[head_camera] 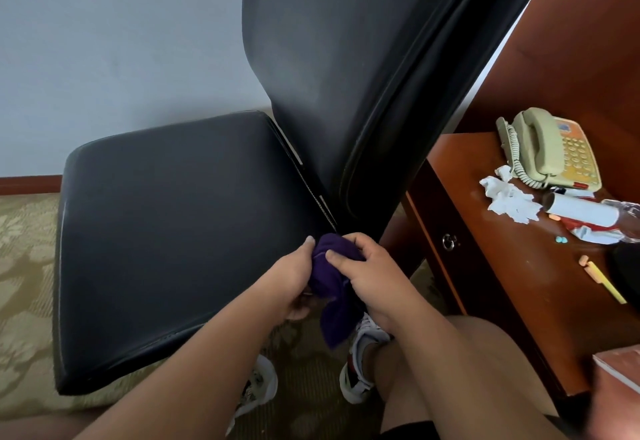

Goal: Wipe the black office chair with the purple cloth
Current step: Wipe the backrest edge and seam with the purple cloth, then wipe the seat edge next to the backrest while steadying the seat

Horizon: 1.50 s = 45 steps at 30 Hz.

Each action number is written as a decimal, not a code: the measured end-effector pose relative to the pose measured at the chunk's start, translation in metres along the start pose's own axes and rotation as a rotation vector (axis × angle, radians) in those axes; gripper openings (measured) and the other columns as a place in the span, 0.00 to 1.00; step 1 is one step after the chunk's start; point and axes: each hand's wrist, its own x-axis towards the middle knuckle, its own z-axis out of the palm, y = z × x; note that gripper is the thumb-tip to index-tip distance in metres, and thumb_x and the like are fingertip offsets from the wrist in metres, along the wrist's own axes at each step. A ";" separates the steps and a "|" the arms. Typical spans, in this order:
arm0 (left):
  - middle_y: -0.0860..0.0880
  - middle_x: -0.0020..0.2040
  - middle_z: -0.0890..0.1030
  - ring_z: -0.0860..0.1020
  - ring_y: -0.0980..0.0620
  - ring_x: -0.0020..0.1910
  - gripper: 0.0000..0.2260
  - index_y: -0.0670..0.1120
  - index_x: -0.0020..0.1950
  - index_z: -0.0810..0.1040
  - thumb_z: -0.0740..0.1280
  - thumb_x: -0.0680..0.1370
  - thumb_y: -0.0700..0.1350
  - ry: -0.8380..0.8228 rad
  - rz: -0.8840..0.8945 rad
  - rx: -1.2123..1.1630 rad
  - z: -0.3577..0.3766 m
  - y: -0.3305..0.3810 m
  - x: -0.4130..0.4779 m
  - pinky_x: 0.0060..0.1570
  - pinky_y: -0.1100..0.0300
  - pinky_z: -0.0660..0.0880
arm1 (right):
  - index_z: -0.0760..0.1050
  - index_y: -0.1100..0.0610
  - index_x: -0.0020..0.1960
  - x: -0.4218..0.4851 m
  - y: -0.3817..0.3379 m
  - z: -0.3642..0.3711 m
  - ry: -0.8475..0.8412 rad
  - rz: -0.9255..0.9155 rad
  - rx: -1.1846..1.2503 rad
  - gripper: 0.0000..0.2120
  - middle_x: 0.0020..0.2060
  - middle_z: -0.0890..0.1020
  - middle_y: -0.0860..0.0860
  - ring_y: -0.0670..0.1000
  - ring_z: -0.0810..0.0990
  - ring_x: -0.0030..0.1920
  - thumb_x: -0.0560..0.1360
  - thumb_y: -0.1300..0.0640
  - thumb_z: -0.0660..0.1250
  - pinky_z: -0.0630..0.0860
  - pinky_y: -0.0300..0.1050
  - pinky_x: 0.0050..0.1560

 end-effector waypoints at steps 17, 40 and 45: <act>0.48 0.83 0.38 0.37 0.37 0.81 0.33 0.64 0.82 0.43 0.52 0.80 0.70 0.434 0.294 1.201 -0.048 0.008 0.065 0.73 0.28 0.45 | 0.80 0.58 0.64 0.064 0.048 0.043 0.677 -0.489 -0.855 0.25 0.64 0.77 0.55 0.59 0.73 0.65 0.67 0.69 0.74 0.80 0.55 0.56; 0.47 0.75 0.73 0.73 0.46 0.71 0.24 0.55 0.80 0.65 0.63 0.83 0.53 0.407 0.744 0.445 -0.048 0.073 -0.014 0.69 0.55 0.71 | 0.80 0.54 0.64 -0.037 -0.053 0.021 0.607 -0.736 -0.572 0.17 0.56 0.78 0.48 0.50 0.78 0.57 0.75 0.59 0.73 0.78 0.46 0.57; 0.51 0.69 0.78 0.76 0.54 0.67 0.21 0.56 0.78 0.69 0.63 0.84 0.50 0.364 1.036 0.077 -0.022 0.139 -0.095 0.70 0.61 0.68 | 0.82 0.55 0.61 -0.070 -0.115 0.001 0.820 -0.932 -0.492 0.16 0.52 0.75 0.49 0.48 0.77 0.52 0.74 0.59 0.74 0.76 0.39 0.54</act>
